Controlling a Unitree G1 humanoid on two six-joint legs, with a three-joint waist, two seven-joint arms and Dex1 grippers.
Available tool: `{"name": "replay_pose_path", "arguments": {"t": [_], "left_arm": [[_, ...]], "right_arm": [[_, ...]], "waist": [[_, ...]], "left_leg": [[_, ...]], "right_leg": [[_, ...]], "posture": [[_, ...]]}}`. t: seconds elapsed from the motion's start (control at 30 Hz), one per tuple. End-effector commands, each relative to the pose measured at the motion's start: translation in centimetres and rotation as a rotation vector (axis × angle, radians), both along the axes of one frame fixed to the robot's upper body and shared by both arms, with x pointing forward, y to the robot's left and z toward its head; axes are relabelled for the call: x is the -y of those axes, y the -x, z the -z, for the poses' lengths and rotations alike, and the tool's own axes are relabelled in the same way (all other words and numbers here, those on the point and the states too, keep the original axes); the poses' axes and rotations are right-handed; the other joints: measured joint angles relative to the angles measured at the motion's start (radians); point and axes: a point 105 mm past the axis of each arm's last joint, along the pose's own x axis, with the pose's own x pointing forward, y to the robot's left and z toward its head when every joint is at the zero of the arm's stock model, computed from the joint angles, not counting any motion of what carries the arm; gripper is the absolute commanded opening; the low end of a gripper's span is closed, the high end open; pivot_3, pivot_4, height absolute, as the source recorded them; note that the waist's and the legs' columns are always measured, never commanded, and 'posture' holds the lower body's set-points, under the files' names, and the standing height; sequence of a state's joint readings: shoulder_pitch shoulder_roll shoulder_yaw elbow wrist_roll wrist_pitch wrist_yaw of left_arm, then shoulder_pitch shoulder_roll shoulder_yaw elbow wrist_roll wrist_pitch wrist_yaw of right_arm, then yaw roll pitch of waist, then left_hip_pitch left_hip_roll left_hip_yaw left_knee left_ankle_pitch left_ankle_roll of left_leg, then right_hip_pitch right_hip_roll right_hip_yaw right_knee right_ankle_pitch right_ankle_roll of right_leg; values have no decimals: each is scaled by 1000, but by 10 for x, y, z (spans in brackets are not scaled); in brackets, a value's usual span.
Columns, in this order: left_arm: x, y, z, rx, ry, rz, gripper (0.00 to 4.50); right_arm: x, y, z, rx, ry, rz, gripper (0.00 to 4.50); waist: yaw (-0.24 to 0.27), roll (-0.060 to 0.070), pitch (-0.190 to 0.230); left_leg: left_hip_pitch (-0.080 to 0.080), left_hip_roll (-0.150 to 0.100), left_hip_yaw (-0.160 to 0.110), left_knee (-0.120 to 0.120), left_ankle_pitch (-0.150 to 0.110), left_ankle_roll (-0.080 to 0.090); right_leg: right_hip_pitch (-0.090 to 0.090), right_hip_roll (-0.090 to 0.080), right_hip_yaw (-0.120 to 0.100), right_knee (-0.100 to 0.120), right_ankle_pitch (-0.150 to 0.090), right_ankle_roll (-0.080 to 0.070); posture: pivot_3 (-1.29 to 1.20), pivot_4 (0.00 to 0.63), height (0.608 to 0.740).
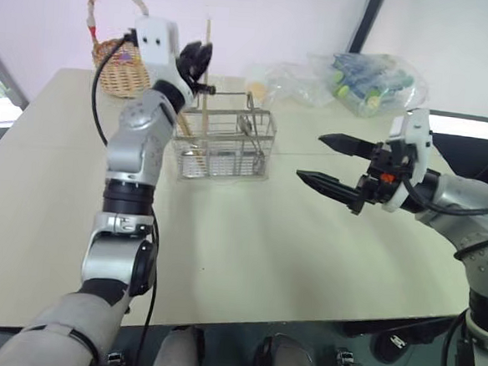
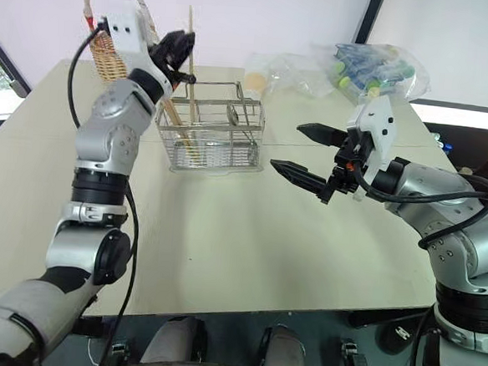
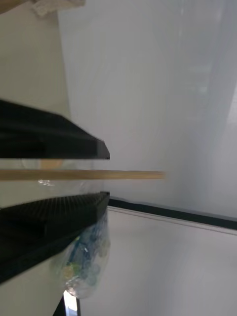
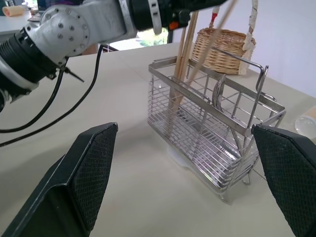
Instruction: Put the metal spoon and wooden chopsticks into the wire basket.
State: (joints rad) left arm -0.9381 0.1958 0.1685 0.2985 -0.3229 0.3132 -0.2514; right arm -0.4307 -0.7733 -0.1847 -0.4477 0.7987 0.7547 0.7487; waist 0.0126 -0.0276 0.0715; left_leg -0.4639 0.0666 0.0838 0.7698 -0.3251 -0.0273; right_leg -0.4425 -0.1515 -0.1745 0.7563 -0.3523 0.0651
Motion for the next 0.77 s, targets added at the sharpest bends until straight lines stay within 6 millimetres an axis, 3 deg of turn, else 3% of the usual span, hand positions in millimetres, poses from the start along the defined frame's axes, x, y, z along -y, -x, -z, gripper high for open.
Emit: {"name": "replay_pose_path", "arguments": {"t": [0.03, 0.1, 0.13, 0.23, 0.4, 0.5, 0.57, 0.77], "left_arm": [[4, 14, -28, 91, 9, 17, 3096], [2, 15, -29, 87, 12, 17, 4133], [0, 17, -32, 80, 18, 27, 4417], [-13, 26, -47, 62, -21, 92, 4417], [-51, 57, -57, 82, -384, 179, 4417], [-86, 79, -42, 18, -666, 226, 4417], [-104, 91, -34, -56, -759, 255, 4417], [-122, 104, -17, -125, -881, 261, 4417]], "right_arm": [[2, 1, -12, 55, 0, 8, 4500], [2, 1, -12, 54, 0, 8, 4500], [3, 0, -11, 53, 5, 8, 4500], [7, -3, -10, 58, 31, 15, 4500], [23, -10, -13, 70, 87, 38, 4500], [38, -15, -12, 66, 137, 55, 4500], [44, -18, -12, 65, 159, 62, 4500], [44, -25, -11, 65, 158, 50, 4500]], "waist": [[0, 0, 0], [0, 1, 0], [0, 1, 0], [-3, 1, 0], [-25, 4, 2], [-24, 7, 2], [-25, 8, 3], [-9, 10, 7]], "left_leg": [[0, 0, 0, 0, 0, 0], [1, 0, 0, -1, 0, 0], [1, 0, 0, -1, 0, 0], [1, 0, 0, -1, 0, 0], [2, 0, 0, -2, 0, 0], [3, 0, -1, -2, 0, 0], [2, 0, 0, -2, 0, 0], [1, 0, 0, -2, -4, 7]], "right_leg": [[0, 0, 0, 0, 0, 0], [0, 0, 0, 0, 0, 0], [0, 0, 0, 0, 0, 0], [0, 0, 0, 0, 0, 0], [-2, 1, 0, 0, 0, 0], [-1, 1, 0, 0, 0, 0], [-2, 1, 0, 0, 0, -1], [-5, 0, 0, -2, -1, -1]], "posture": [[0, 150, 620], [0, 150, 620], [0, 150, 620], [0, 150, 620], [0, 150, 620], [0, 150, 620], [0, 150, 620], [0, 150, 620]]}}
